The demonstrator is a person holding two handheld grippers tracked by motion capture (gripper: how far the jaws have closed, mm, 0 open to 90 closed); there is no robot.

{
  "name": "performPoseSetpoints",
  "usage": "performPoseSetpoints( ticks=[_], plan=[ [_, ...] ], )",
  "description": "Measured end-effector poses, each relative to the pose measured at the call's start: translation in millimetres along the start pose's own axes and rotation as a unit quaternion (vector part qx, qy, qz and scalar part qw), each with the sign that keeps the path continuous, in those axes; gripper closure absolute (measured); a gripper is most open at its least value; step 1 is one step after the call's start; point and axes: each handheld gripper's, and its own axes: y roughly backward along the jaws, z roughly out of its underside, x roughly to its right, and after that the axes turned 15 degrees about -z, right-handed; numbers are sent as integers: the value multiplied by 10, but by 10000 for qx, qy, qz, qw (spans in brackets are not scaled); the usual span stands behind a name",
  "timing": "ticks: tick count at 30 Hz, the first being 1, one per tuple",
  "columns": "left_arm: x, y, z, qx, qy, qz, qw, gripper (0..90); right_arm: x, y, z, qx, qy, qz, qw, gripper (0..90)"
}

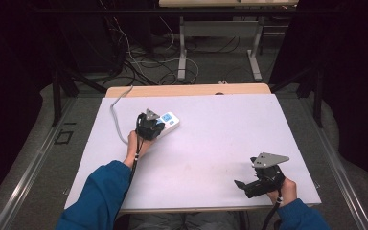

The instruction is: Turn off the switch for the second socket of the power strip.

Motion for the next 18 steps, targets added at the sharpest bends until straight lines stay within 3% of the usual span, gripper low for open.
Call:
performPoseSetpoints(
  ticks=[18],
  plan=[
    [-33,-8,21,-1,110,84,9999,900,-5,-10,0,3,-16,41,10000,8]
  ],
)
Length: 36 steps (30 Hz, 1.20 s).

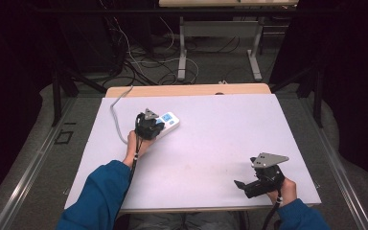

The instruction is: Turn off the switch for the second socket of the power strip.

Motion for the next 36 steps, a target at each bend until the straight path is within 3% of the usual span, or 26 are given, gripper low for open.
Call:
performPoseSetpoints(
  ticks=[11,15,27,36],
  plan=[
    [6,-1,1,27,-35,-17,10000,900,0,-2,0,2,2,2,10000,8],
    [-12,13,-5,-71,-102,56,9999,900,2,-2,-1,-3,17,5,10000,8],
    [16,-4,13,118,-89,-61,9999,900,0,-1,-1,-12,15,16,10000,8],
    [5,-3,19,81,-102,-70,9999,900,1,0,-2,-39,12,-1,10000,8]
  ],
)
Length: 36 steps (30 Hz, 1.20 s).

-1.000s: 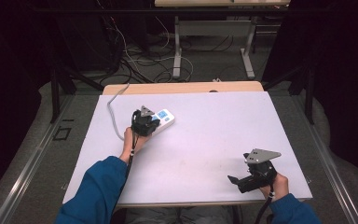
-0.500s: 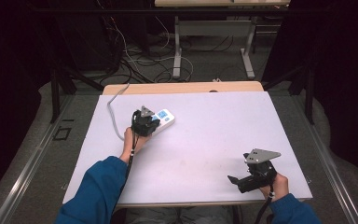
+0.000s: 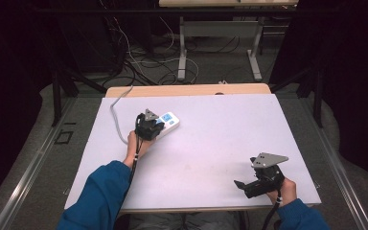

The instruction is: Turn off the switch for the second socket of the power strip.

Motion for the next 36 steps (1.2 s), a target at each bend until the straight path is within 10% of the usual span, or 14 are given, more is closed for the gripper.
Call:
performPoseSetpoints(
  ticks=[36],
  plan=[
    [18,-6,26,106,38,-39,9999,900,-1,-9,1,-7,-29,-7,10000,8]
  ],
)
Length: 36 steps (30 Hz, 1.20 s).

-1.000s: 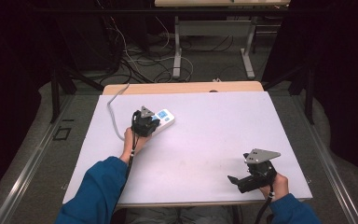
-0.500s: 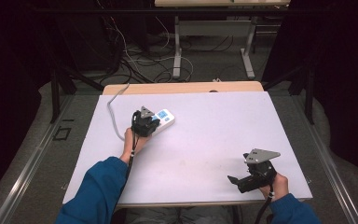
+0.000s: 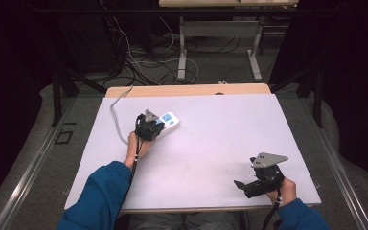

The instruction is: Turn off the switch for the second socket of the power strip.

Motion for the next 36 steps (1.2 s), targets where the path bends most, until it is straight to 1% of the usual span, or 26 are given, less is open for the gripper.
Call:
performPoseSetpoints(
  ticks=[9,10,11,12,15,16,17,36],
  plan=[
    [-4,1,4,-44,-65,14,10000,900,4,0,0,-2,-13,-30,10000,8],
    [-5,6,7,-43,-59,64,10000,900,4,2,-1,-19,-19,-36,10000,8],
    [10,0,13,19,-38,-12,10000,900,5,1,-1,-18,-19,-36,10000,8],
    [12,-1,12,25,-43,-30,10000,900,6,1,-1,-18,-16,-38,10000,8],
    [11,-1,13,30,-35,-20,10000,900,7,0,-2,-21,0,-36,10000,8],
    [8,3,10,-4,-55,-4,10000,900,7,1,-2,-20,1,-34,10000,8],
    [13,-1,13,30,-45,-29,10000,900,4,1,-2,-18,-17,-36,10000,8],
    [14,-1,18,52,-42,-29,10000,900,7,0,-3,-21,3,-35,10000,8]
  ],
)
